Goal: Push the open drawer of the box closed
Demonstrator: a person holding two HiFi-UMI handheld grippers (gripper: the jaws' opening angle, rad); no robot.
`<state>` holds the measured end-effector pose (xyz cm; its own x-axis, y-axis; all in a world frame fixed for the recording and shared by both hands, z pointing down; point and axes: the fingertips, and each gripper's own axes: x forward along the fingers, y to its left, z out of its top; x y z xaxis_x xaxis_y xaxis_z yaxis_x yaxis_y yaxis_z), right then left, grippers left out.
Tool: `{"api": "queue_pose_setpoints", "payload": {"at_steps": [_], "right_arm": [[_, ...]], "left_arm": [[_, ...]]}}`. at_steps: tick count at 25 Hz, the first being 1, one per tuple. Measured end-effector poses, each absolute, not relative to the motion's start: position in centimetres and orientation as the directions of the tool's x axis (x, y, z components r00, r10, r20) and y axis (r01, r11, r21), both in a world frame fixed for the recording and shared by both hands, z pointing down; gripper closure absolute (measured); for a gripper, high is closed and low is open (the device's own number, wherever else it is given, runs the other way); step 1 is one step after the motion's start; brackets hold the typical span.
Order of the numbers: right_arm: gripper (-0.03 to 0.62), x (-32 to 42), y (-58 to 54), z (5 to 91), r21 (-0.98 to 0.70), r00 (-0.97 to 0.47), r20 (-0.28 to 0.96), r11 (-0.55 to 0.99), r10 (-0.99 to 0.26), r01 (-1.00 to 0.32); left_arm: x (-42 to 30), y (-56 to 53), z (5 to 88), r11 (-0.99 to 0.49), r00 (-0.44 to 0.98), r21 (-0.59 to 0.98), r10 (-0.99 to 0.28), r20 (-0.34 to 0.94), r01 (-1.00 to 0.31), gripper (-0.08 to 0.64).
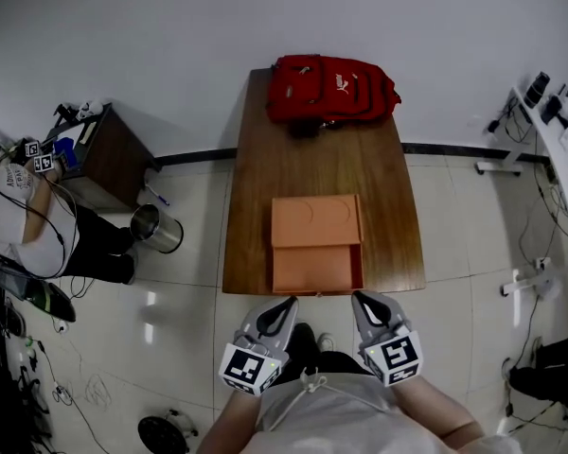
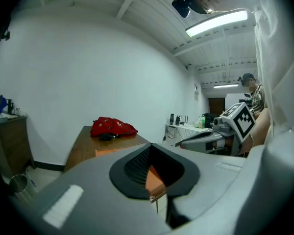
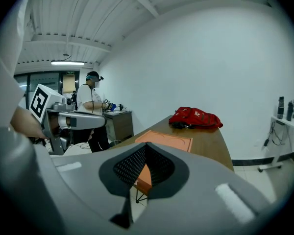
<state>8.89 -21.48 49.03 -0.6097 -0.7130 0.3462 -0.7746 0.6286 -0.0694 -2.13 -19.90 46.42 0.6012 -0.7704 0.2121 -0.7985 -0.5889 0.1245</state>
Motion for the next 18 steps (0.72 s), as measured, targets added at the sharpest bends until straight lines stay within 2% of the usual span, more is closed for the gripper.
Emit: {"api": "queue_pose_setpoints", "payload": {"at_steps": [11, 18], "right_arm": [[0.584, 6.7, -19.9, 58.2, -0.186, -0.617, 0.545, 0.636, -0.568, -0.749], [0.584, 6.1, -20.2, 64.5, -0.161, -0.581, 0.629, 0.645, -0.517, -0.747]], "left_arm": [[-2.5, -20.2, 55.4, -0.566, 0.618, 0.252, -0.685, 0.386, -0.785, 0.555], [-3.0, -20.9, 62.3, -0.500, 0.617, 0.363, -0.648, 0.446, -0.786, 0.555]]}}
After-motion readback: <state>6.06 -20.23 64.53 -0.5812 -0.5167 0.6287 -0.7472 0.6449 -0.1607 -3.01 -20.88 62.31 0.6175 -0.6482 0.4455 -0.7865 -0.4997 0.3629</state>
